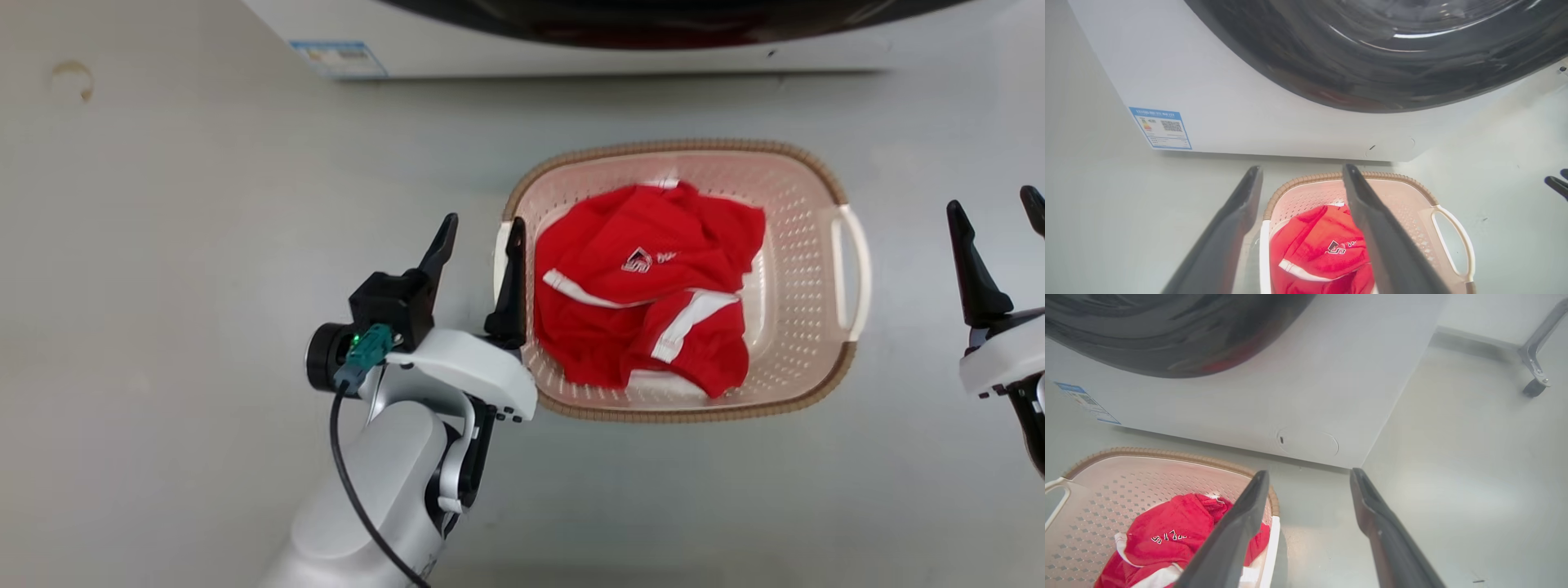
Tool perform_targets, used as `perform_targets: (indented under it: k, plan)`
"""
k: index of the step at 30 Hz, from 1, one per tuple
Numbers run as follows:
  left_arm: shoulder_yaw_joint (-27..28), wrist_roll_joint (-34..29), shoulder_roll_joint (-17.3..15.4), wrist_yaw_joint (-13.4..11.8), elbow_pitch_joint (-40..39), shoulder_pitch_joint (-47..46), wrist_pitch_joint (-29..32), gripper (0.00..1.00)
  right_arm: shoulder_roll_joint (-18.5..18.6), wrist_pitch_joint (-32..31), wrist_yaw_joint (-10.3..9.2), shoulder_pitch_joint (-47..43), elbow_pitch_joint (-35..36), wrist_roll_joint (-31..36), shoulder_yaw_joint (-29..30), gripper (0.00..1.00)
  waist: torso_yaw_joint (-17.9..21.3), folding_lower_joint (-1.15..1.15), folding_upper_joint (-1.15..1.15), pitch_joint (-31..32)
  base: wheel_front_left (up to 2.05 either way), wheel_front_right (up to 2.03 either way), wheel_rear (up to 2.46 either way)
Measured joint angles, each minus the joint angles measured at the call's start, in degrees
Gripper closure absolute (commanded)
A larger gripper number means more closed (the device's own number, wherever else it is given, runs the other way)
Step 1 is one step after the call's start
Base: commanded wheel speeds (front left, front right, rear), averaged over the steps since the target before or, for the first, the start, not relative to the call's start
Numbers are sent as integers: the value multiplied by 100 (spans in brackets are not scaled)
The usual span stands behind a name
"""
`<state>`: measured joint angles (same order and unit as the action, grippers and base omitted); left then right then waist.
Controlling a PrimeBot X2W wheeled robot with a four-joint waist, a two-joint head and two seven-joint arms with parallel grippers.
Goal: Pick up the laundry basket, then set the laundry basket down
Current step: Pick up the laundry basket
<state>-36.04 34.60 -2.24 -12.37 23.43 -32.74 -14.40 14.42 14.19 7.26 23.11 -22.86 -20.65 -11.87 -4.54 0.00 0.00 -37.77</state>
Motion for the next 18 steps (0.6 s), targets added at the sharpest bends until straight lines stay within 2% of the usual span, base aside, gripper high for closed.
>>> perform_targets:
  k: [12,18]
  plan:
    - [-652,489,5,-178,436,-636,0,0,100,1,0,571,-493,-131,-464,0,-114,0,0,-1049,0,0,0]
    - [-743,647,12,-257,556,-827,0,0,101,1,0,744,-568,-156,-621,0,-117,0,0,-1368,0,0,0]
